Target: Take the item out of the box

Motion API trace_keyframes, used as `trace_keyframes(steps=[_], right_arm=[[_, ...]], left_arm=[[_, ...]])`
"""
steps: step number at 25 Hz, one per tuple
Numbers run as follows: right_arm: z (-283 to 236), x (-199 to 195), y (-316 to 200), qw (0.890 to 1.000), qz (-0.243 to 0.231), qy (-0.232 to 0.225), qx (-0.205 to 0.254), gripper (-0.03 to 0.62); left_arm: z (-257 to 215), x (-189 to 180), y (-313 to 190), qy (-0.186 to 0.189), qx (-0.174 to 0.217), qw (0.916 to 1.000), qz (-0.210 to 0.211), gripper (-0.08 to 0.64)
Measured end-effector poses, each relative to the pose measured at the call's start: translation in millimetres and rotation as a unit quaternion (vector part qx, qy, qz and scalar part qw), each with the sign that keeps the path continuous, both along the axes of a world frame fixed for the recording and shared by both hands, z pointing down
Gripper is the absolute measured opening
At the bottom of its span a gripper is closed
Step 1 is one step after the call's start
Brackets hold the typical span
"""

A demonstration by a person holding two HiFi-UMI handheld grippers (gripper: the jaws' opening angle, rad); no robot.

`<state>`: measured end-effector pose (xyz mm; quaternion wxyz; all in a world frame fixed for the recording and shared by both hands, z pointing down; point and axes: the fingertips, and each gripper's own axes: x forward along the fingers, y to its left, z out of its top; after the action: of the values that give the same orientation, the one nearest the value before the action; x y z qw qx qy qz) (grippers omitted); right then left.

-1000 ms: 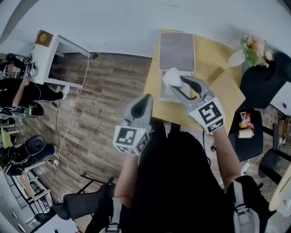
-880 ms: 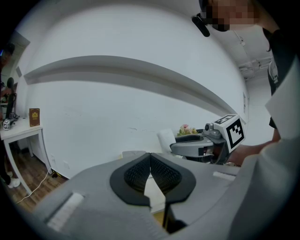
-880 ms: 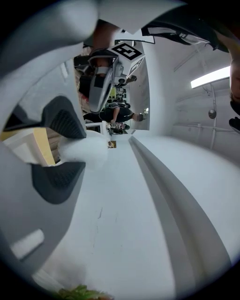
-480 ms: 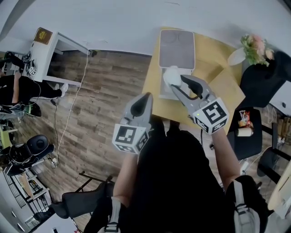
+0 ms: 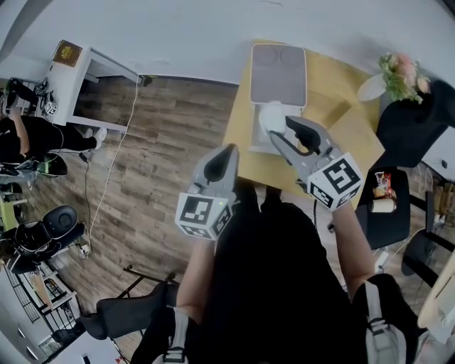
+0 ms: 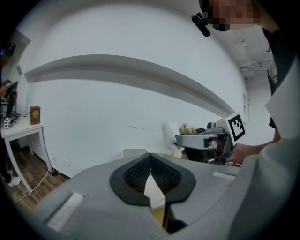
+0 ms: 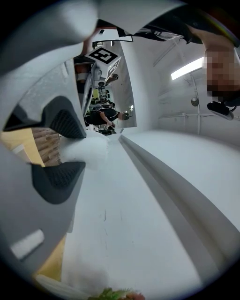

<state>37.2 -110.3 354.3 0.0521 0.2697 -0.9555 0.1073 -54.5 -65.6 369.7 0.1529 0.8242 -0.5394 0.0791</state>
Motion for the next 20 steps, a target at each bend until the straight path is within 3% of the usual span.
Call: trace_keyframes(steps=[20], right_arm=[[-0.2, -4.7, 1.0, 1.000, -0.005, 0.002, 0.003, 0.161]], left_arm=[[-2.0, -6.2, -6.3, 0.003, 0.004, 1.0000, -0.007, 0.011]])
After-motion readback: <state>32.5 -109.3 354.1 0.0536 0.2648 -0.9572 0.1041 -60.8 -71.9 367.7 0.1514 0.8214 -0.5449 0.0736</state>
